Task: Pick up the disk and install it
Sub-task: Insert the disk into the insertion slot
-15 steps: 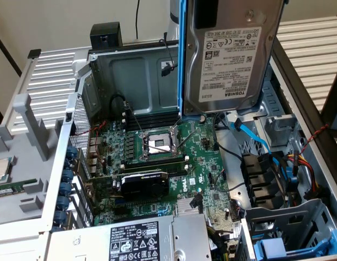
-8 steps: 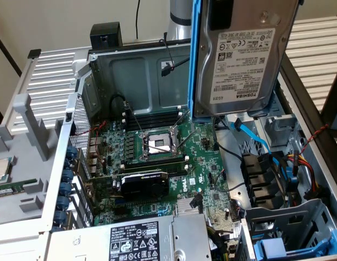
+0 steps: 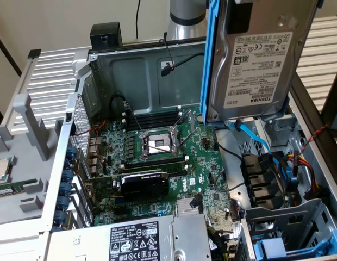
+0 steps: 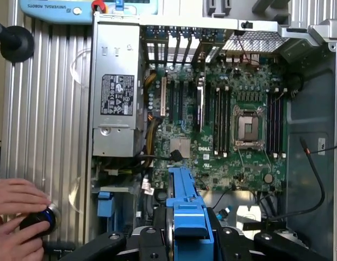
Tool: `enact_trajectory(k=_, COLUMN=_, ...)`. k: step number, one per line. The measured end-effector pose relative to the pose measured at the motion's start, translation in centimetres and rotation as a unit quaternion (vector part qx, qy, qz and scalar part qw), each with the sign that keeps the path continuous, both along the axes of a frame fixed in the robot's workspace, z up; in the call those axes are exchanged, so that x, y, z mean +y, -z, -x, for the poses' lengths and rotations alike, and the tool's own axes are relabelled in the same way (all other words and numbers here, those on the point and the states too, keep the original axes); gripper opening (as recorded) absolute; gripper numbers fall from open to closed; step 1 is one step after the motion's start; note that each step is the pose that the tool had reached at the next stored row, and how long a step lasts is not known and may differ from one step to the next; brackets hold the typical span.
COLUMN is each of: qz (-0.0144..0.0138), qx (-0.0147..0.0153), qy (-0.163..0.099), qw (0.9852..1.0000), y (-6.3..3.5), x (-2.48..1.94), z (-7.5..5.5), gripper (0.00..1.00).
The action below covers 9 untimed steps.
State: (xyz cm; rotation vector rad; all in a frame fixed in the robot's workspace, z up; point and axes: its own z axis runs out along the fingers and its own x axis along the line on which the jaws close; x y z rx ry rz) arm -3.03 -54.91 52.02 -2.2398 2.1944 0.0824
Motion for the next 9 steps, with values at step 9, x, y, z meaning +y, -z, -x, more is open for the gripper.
enact_trajectory(k=9, qz=0.0000, qx=0.0000, qy=0.000, qw=1.0000, y=0.00, x=-2.45, z=-0.5, gripper=0.37)
